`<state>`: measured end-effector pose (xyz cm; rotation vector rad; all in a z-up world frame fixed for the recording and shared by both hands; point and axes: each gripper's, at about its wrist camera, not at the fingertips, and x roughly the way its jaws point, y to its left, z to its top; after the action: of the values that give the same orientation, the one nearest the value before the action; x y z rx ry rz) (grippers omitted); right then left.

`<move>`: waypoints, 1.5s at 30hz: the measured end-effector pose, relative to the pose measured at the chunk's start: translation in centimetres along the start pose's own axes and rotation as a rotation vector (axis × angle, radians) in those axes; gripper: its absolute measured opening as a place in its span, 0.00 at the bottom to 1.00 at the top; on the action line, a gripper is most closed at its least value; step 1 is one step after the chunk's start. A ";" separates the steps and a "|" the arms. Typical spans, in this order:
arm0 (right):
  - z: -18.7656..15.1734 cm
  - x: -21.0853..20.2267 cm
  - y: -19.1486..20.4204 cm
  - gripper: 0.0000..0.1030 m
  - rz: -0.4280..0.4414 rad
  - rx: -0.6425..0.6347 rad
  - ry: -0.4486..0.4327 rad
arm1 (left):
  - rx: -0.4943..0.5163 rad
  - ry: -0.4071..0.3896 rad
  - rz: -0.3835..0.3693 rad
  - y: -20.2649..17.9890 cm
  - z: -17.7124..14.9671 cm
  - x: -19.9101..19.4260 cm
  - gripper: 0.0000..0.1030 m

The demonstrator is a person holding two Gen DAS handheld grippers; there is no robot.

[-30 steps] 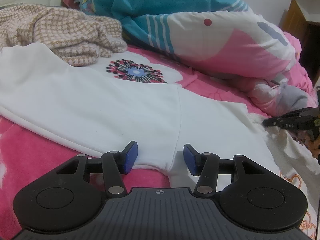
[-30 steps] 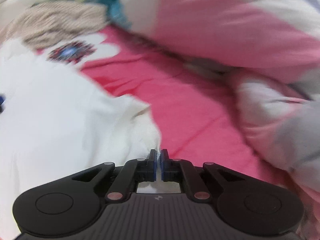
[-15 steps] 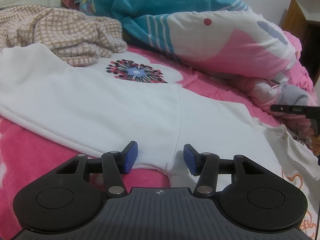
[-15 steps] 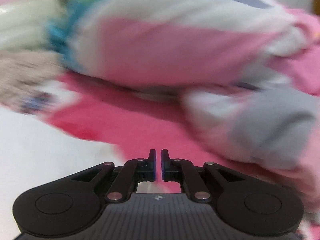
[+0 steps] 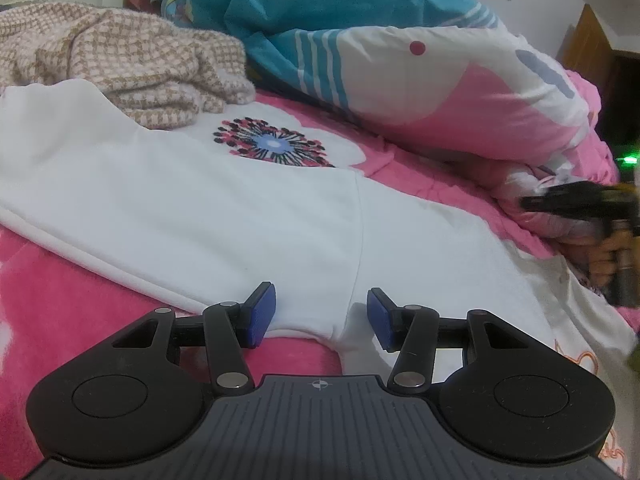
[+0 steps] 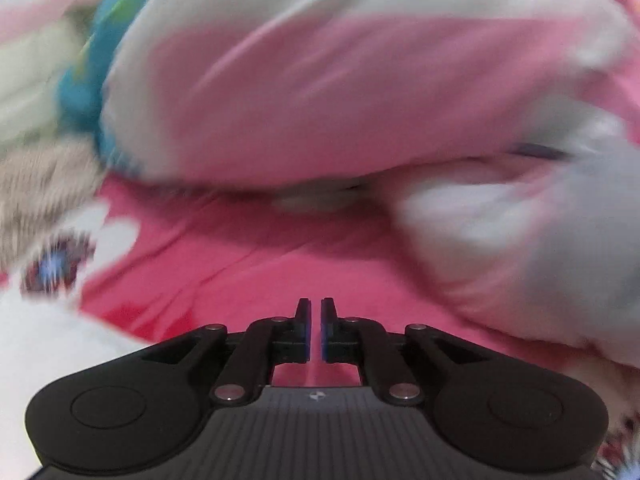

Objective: Fold clothes

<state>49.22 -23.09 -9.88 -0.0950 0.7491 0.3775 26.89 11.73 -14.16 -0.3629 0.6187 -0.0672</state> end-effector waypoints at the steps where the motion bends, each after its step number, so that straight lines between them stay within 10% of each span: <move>1: -0.5 -0.8 -0.5 0.04 -0.005 0.003 0.002 | 0.001 0.000 0.001 0.0 0.0 0.0 0.49; 13: -6.0 -10.2 -6.5 0.24 -0.070 0.033 0.028 | 0.007 -0.005 0.010 -0.1 -0.2 0.0 0.49; 17: -6.8 -10.2 -6.5 0.51 -0.130 -0.057 0.013 | 0.002 -0.004 0.005 0.0 -0.1 0.0 0.49; 25: -7.8 -11.4 -14.8 0.51 -0.019 0.337 -0.064 | -0.001 -0.004 0.001 0.1 -0.1 0.0 0.49; 32: -9.7 -13.3 -12.4 0.49 -0.083 0.193 -0.007 | 0.001 -0.005 0.006 0.0 -0.1 0.1 0.49; 37: -8.9 -21.8 -14.0 0.51 -0.266 0.325 -0.125 | -0.004 -0.007 0.002 0.0 -0.1 0.1 0.49; 45: -12.6 -26.8 -22.4 0.66 -0.491 0.662 0.152 | -0.015 -0.012 -0.003 0.2 -0.1 0.0 0.49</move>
<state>31.35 -54.67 -1.97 0.3158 0.9368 -0.3567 26.81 11.86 -14.33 -0.3790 0.6072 -0.0632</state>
